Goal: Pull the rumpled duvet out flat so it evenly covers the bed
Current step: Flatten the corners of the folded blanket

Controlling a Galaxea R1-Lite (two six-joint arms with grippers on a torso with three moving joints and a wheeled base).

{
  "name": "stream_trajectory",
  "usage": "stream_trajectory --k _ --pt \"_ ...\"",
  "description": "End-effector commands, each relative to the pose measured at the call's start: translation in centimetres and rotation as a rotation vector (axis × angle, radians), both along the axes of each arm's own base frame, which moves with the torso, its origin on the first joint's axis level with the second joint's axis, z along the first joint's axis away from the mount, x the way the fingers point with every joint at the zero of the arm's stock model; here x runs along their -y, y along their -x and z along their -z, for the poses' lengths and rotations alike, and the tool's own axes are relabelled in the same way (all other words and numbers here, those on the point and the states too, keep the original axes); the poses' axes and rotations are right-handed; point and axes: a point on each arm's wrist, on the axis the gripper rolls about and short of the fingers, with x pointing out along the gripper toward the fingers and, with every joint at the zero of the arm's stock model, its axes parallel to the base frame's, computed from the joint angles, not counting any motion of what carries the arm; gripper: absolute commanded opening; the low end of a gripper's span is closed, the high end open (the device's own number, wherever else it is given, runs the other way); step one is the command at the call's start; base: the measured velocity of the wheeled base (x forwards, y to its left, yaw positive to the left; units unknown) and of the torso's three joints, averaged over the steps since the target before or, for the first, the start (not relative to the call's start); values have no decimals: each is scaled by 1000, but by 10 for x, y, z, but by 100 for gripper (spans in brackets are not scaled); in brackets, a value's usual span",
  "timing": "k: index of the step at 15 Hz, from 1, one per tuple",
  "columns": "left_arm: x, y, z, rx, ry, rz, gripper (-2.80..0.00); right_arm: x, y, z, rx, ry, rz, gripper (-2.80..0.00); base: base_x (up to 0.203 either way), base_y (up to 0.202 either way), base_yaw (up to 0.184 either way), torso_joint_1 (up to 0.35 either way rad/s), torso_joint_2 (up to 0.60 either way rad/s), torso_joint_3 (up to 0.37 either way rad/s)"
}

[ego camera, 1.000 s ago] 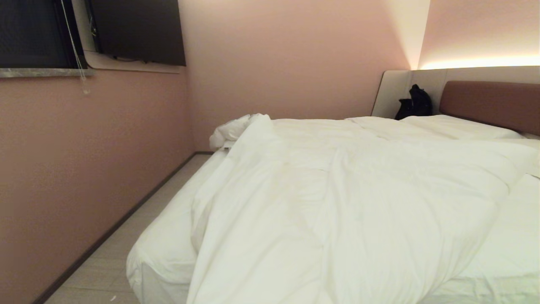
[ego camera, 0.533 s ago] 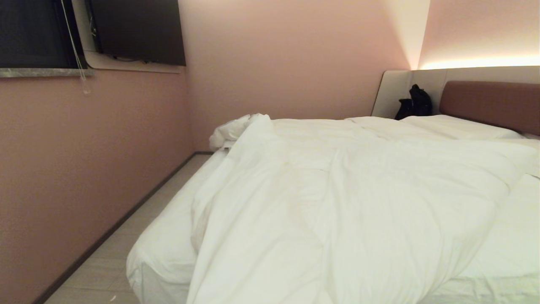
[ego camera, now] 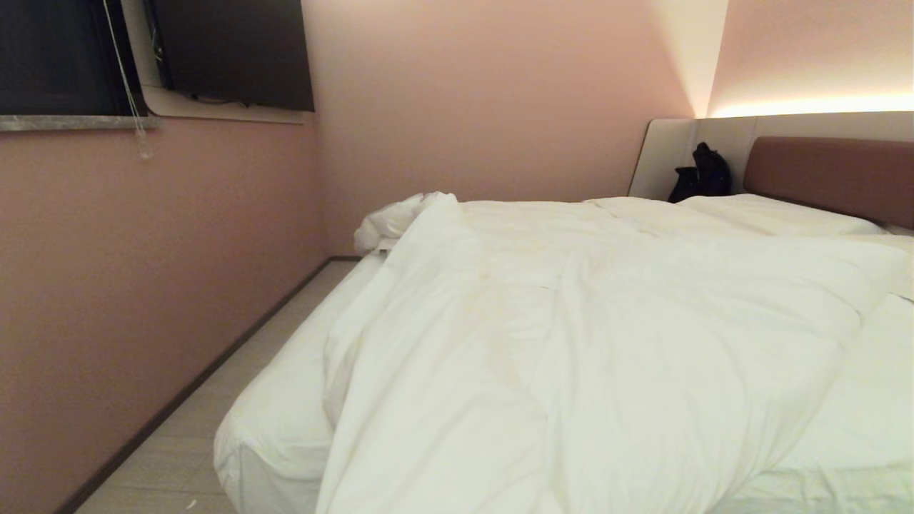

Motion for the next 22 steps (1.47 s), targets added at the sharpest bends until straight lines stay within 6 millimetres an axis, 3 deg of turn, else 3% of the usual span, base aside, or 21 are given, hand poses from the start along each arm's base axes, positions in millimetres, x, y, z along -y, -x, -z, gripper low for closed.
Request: stream_trajectory --k 1,6,9,12,17,22 --pt "0 6 -19 31 26 18 -280 0 0 0 0 0 0 -280 0 0 0 0 0 0" --pt "3 -8 -59 -97 194 125 -280 0 0 0 0 0 0 -280 0 0 0 0 0 0" --pt "4 -55 -90 -301 391 191 -280 0 0 0 0 0 0 -280 0 0 0 0 0 0" --pt "5 -110 -106 -440 516 243 -280 0 0 0 0 0 0 -280 0 0 0 0 0 0" --pt "6 -220 -95 -693 646 264 -280 0 0 0 0 0 0 -280 0 0 0 0 0 0" --pt "10 -287 -71 -824 681 277 -280 0 0 0 0 0 0 -280 0 0 0 0 0 0"
